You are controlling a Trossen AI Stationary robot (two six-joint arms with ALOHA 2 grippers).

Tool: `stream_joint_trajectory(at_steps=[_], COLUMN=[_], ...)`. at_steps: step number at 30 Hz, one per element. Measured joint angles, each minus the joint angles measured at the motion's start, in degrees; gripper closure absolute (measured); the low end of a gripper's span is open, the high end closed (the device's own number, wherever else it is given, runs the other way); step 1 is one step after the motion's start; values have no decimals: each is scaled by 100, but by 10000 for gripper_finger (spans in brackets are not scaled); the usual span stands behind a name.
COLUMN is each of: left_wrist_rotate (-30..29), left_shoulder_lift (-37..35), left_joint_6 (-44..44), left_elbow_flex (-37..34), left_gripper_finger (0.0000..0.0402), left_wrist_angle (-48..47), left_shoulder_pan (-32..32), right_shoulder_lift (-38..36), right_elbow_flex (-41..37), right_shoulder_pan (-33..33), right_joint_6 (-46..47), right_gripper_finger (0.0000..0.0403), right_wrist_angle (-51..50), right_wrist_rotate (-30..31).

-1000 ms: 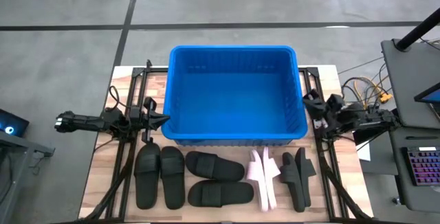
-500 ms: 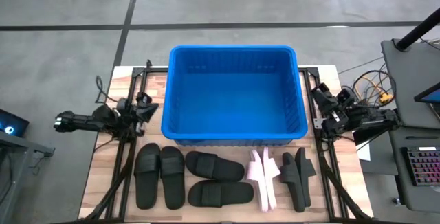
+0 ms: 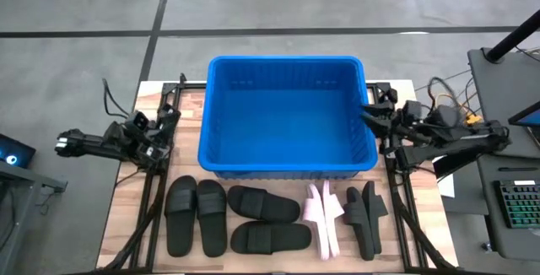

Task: Pick and place slides into bin
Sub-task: Put the black slide into the blue container

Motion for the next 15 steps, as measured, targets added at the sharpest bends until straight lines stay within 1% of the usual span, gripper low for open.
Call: stream_joint_trajectory(at_steps=[3,6,8,11,15], left_wrist_rotate=[4,7,-6,-103,-125], left_shoulder_lift=[488,1019,1314,1653,2030], left_joint_6=[-4,14,155,197,175], left_elbow_flex=[499,1056,1416,1843,2191], left_gripper_finger=[217,217,217,217,217], left_wrist_angle=[57,58,63,59,85], left_shoulder_pan=[0,2,2,2,4], right_shoulder_lift=[486,869,1094,1425,1840], right_elbow_flex=[775,1633,2183,2903,3629], right_shoulder_pan=[2,2,3,44,282], right_joint_6=[498,1093,1364,1496,1574], right_gripper_finger=[224,203,198,201,210], right_wrist_angle=[-968,-2114,-2852,-3885,-5370], right_wrist_rotate=[-160,-551,-819,-1163,-1235])
